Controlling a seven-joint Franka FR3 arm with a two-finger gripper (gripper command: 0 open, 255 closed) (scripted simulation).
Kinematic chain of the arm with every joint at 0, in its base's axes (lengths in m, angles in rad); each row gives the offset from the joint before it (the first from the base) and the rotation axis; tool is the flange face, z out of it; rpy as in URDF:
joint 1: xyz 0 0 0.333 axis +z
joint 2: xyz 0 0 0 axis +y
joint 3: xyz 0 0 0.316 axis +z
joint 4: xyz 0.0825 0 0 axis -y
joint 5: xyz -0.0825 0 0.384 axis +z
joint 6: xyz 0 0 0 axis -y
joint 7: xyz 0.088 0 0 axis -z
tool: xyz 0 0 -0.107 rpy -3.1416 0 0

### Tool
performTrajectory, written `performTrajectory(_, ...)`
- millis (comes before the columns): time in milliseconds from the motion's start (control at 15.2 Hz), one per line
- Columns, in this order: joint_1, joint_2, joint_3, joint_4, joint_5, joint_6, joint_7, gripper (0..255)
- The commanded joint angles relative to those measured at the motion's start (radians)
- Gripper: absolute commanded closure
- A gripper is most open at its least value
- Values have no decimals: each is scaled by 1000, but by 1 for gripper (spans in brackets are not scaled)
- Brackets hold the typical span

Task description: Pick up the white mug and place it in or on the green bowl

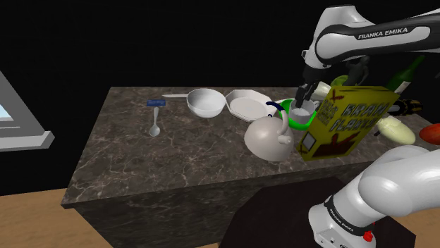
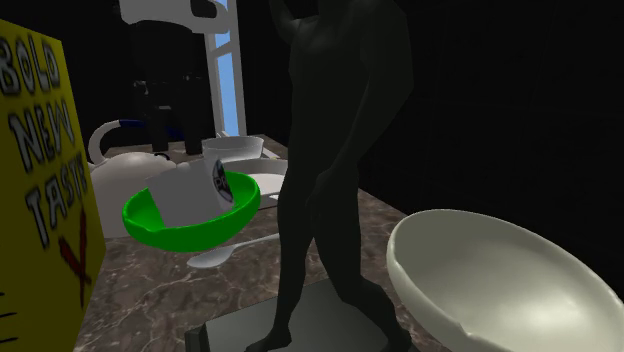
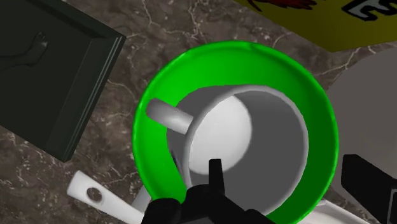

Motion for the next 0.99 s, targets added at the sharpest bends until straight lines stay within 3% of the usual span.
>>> performTrajectory(0,0,0,0,0,0,0,0,0)
performTrajectory(132,0,0,0,0,0,0,0,0)
performTrajectory(396,9,-20,20,111,18,-132,-4,0)
performTrajectory(924,9,-20,20,111,18,-132,-4,0)
